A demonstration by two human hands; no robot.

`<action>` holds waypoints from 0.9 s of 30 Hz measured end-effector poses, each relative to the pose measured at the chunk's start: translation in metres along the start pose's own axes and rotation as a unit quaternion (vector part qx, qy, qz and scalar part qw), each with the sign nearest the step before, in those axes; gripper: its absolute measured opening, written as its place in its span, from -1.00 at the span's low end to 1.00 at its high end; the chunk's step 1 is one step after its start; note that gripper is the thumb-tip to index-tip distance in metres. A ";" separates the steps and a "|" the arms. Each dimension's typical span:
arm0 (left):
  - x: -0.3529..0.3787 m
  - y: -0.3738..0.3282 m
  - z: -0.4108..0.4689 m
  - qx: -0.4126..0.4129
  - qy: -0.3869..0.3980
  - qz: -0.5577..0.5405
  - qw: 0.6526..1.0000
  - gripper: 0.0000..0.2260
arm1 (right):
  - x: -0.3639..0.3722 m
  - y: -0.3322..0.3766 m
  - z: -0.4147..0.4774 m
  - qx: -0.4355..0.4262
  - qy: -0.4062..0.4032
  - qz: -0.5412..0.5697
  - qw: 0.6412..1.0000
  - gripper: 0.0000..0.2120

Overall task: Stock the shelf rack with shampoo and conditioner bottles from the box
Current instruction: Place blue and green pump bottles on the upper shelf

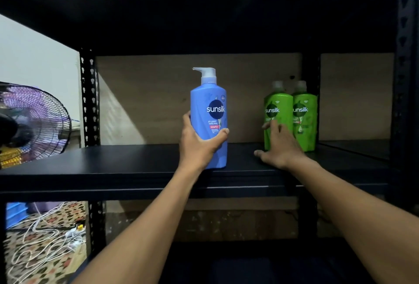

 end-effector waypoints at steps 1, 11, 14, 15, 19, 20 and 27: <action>-0.002 0.001 0.001 -0.001 0.006 0.002 1.000 -0.37 | 0.000 0.000 -0.002 0.000 0.044 0.026 0.999 -0.41; -0.028 0.044 0.054 -0.123 0.022 0.099 0.987 -0.21 | 0.018 0.044 -0.007 0.027 0.218 -0.043 0.975 -0.55; -0.021 0.058 0.076 -0.160 0.039 0.098 0.981 -0.12 | 0.027 0.049 -0.006 0.025 0.220 -0.041 0.974 -0.62; -0.018 0.062 0.082 -0.174 0.046 0.093 0.979 -0.11 | 0.028 0.047 -0.006 0.026 0.219 -0.035 0.975 -0.63; -0.005 0.063 0.087 -0.199 0.061 0.079 0.975 -0.17 | 0.028 0.043 -0.009 0.028 0.218 -0.024 0.975 -0.64; -0.002 0.061 0.085 -0.193 0.059 0.084 0.976 -0.26 | 0.028 0.042 -0.010 0.029 0.217 -0.024 0.975 -0.63; 0.002 0.079 0.081 -0.140 0.030 0.188 0.972 -0.35 | 0.013 0.047 -0.022 0.034 0.143 0.013 0.989 -0.65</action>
Point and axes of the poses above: each hand's wrist, its own z-axis towards the middle knuckle, its own x-axis out of the palm, y = z × x, the point moved 1 cm from there along z, towards the middle knuckle, and after that the axes turned 6 degrees about -y, right-handed, at the moved point
